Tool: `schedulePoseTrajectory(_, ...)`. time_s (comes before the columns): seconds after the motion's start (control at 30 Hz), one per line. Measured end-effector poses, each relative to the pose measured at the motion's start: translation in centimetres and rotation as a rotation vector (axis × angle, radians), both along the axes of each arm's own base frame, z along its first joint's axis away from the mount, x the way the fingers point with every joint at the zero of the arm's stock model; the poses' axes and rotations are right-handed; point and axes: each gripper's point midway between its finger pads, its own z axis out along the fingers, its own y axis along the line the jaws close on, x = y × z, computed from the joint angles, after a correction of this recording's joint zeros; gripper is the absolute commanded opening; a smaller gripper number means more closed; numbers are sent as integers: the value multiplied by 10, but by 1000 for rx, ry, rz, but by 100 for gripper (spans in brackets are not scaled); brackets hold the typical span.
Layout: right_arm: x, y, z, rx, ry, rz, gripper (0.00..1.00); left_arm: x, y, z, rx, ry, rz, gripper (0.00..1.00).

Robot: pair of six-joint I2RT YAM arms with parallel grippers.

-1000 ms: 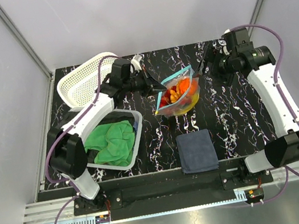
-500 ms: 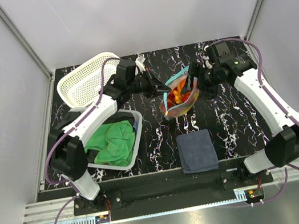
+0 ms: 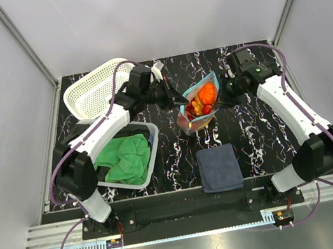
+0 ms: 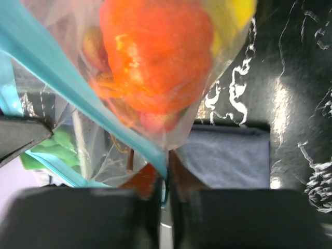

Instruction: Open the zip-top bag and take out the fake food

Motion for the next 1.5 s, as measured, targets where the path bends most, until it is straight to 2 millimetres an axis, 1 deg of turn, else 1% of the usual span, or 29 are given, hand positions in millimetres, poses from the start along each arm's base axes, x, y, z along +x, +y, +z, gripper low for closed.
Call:
schedulePoseTrajectory(0.1, 6, 0, 4, -10, -24, 20, 0, -1, 7, 4, 62, -78, -51, 13)
schedulePoseTrajectory(0.23, 11, 0, 16, -18, -75, 54, 0, 3, 15, 13, 132, -201, -102, 13)
schedulePoseTrajectory(0.33, 14, 1, 26, -20, -106, 72, 0, 5, 22, 11, 191, -259, -125, 13)
schedulePoseTrajectory(0.37, 14, 2, 31, -15, -117, 78, 0, 4, 24, 9, 209, -268, -132, 15)
schedulePoseTrajectory(0.4, 15, 3, 35, -12, -128, 85, 0, 3, 27, 6, 228, -273, -140, 18)
schedulePoseTrajectory(0.43, 16, 4, 39, -7, -136, 94, 0, 2, 29, 3, 244, -276, -146, 26)
schedulePoseTrajectory(0.47, 17, 6, 44, 3, -145, 107, 0, 2, 31, 1, 260, -279, -152, 32)
schedulePoseTrajectory(0.53, 19, 10, 46, 17, -149, 124, 0, 0, 35, 0, 287, -286, -164, 43)
schedulePoseTrajectory(0.6, 21, 13, 43, 21, -139, 142, 0, 1, 36, 8, 294, -313, -173, 47)
schedulePoseTrajectory(0.63, 22, 14, 39, 22, -127, 151, 0, 1, 35, 15, 290, -326, -176, 48)
schedulePoseTrajectory(0.7, 23, 16, 31, 19, -98, 169, 0, 3, 31, 33, 277, -369, -179, 47)
schedulePoseTrajectory(0.73, 24, 17, 27, 18, -86, 175, 0, 3, 28, 44, 266, -399, -182, 40)
schedulePoseTrajectory(0.83, 24, 20, 22, 29, -62, 188, 0, 0, 14, 71, 233, -481, -204, 26)
schedulePoseTrajectory(0.87, 24, 21, 22, 32, -60, 190, 0, -3, 9, 76, 223, -496, -215, 20)
schedulePoseTrajectory(0.9, 23, 21, 23, 36, -61, 192, 0, -4, 5, 79, 215, -504, -224, 18)
schedulePoseTrajectory(0.93, 23, 21, 24, 38, -62, 193, 0, -6, -1, 78, 209, -505, -236, 17)
schedulePoseTrajectory(1.0, 21, 22, 25, 45, -62, 197, 0, -8, -8, 68, 213, -484, -255, 15)
schedulePoseTrajectory(1.07, 18, 22, 25, 50, -62, 200, 0, -4, -13, 52, 233, -449, -262, 15)
schedulePoseTrajectory(1.17, 14, 22, 26, 54, -66, 201, 0, 4, -16, 20, 281, -382, -258, 18)
schedulePoseTrajectory(1.23, 13, 22, 27, 57, -70, 200, 0, 8, -18, 5, 302, -353, -256, 19)
schedulePoseTrajectory(1.3, 13, 23, 27, 63, -73, 201, 0, 10, -17, -6, 323, -334, -248, 20)
schedulePoseTrajectory(1.4, 10, 24, 26, 74, -64, 203, 0, 9, -16, -15, 347, -316, -242, 28)
schedulePoseTrajectory(1.43, 9, 24, 26, 76, -63, 202, 0, 7, -17, -18, 354, -311, -242, 33)
schedulePoseTrajectory(1.5, 8, 24, 26, 82, -61, 199, 0, 3, -18, -23, 369, -300, -245, 36)
